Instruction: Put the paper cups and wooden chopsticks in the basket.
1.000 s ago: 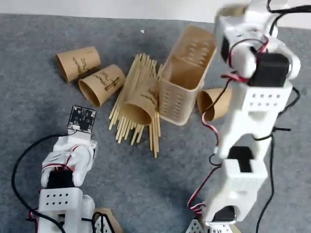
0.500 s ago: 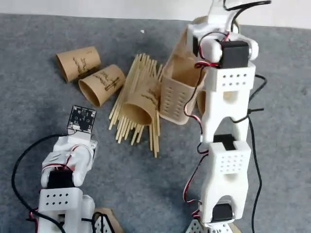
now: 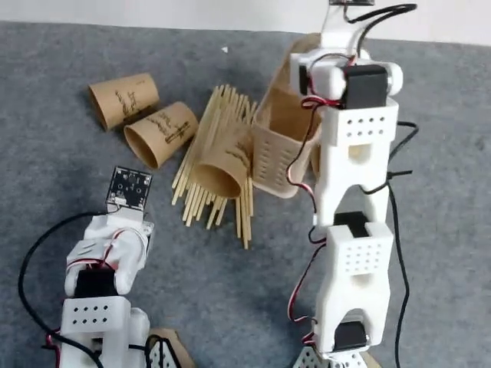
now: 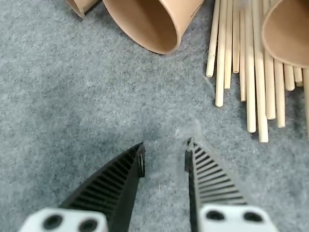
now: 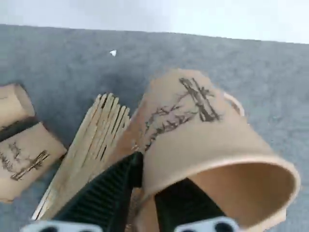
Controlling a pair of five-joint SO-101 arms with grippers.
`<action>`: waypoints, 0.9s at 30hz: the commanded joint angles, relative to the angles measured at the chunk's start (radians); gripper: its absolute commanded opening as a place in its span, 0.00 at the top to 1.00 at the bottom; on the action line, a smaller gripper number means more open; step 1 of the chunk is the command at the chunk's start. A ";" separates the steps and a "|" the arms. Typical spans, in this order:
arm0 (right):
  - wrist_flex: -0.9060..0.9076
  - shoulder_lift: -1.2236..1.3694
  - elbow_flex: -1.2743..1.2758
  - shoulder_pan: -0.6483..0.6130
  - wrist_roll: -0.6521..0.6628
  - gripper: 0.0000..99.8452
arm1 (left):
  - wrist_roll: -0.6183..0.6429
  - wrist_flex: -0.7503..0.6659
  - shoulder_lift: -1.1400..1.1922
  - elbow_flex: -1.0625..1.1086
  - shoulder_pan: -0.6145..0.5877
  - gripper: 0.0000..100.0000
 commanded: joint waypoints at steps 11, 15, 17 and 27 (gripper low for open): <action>-0.008 -0.116 0.048 -0.041 0.040 0.94 | -0.008 -0.018 -0.007 -0.004 0.001 0.84; 0.021 -0.116 0.050 -0.031 0.048 0.95 | -0.008 -0.018 -0.007 -0.005 0.001 0.84; 0.021 -0.116 0.050 -0.018 0.046 0.95 | -0.008 -0.018 -0.007 -0.005 0.001 0.84; 0.008 -0.179 0.050 -0.018 0.052 0.95 | -0.008 -0.018 -0.007 -0.007 0.001 0.84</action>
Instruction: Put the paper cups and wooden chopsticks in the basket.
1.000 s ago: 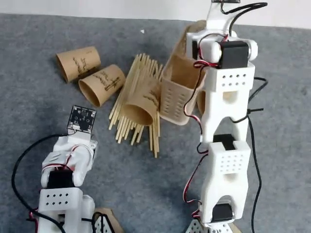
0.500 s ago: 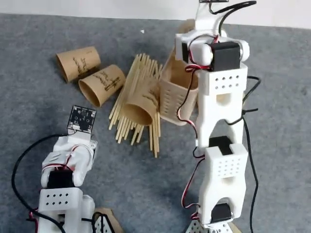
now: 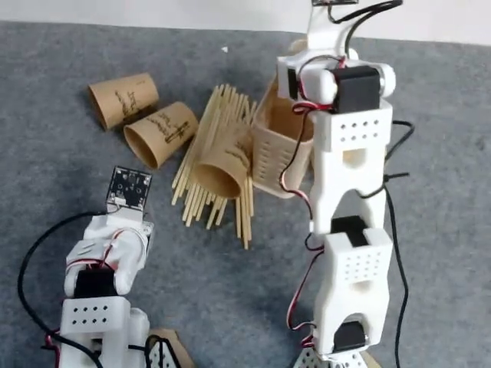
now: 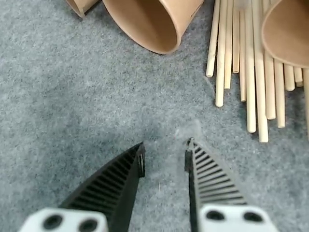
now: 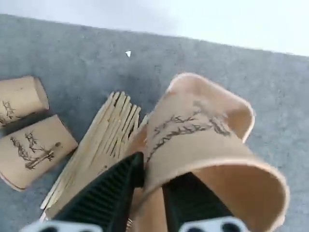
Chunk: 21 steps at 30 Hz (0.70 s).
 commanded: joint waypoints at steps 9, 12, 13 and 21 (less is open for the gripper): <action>-0.067 -0.090 0.001 0.024 0.086 0.89 | -0.008 -0.018 -0.007 -0.005 0.001 0.84; -0.117 -0.088 0.002 0.044 0.140 0.89 | -0.008 -0.018 -0.007 -0.005 0.001 0.84; -0.127 -0.084 0.004 0.045 0.161 0.90 | -0.008 -0.018 -0.007 -0.005 0.001 0.84; -0.180 0.088 0.077 0.068 0.229 0.94 | -0.008 -0.018 -0.007 -0.005 0.001 0.84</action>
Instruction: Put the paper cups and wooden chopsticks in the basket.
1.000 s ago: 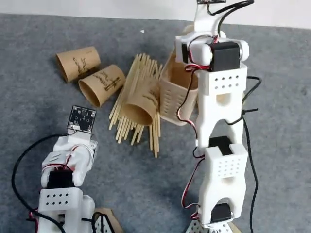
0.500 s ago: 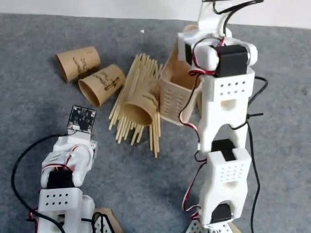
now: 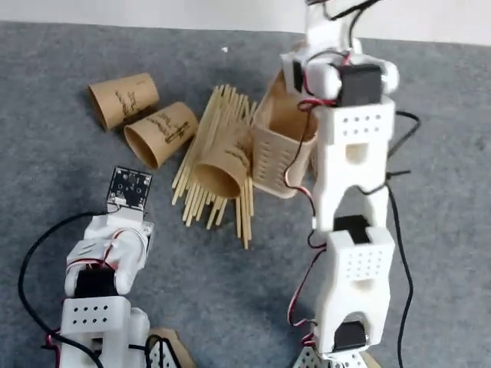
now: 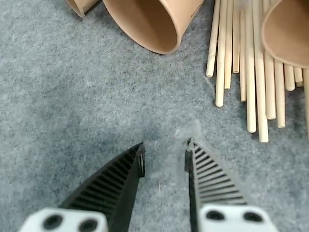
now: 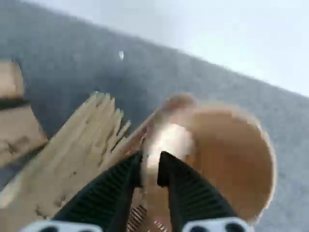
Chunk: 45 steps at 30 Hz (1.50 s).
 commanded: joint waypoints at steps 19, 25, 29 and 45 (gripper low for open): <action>0.174 -0.016 -0.360 0.050 0.028 0.81 | -0.008 -0.018 -0.007 -0.002 -0.001 0.84; 0.174 -0.120 -0.131 0.364 0.092 0.81 | -0.008 -0.018 -0.007 -0.005 0.001 0.84; 0.173 -0.252 0.222 0.427 0.216 0.81 | -0.008 -0.018 -0.007 -0.004 0.001 0.84; -0.463 -0.777 1.672 0.291 0.387 0.81 | -0.008 -0.020 -0.007 -0.002 -0.002 0.84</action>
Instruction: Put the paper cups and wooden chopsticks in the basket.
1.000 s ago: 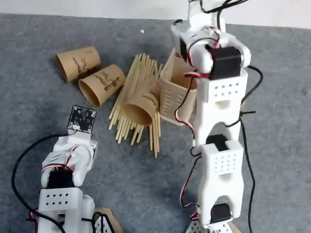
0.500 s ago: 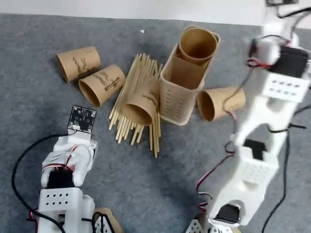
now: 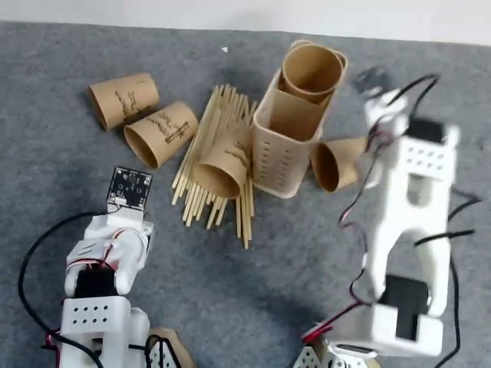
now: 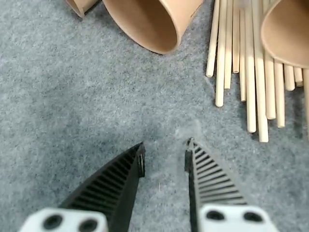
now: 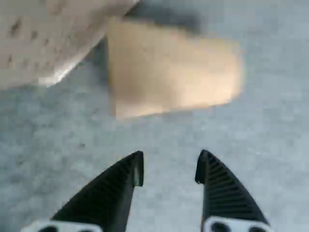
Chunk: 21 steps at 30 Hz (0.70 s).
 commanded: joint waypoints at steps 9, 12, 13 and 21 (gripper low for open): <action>-0.352 -0.246 0.315 -0.166 -0.091 0.81 | -0.008 -0.020 -0.007 -0.002 -0.004 0.84; -0.430 -0.211 0.331 -0.160 -0.091 0.81 | -0.008 -0.020 -0.007 -0.002 -0.004 0.84; -0.446 -0.189 0.329 -0.157 -0.091 0.81 | -0.008 -0.020 -0.007 -0.002 -0.004 0.84; -0.466 -0.022 0.211 -0.038 -0.092 0.81 | -0.008 -0.020 -0.007 -0.002 -0.004 0.84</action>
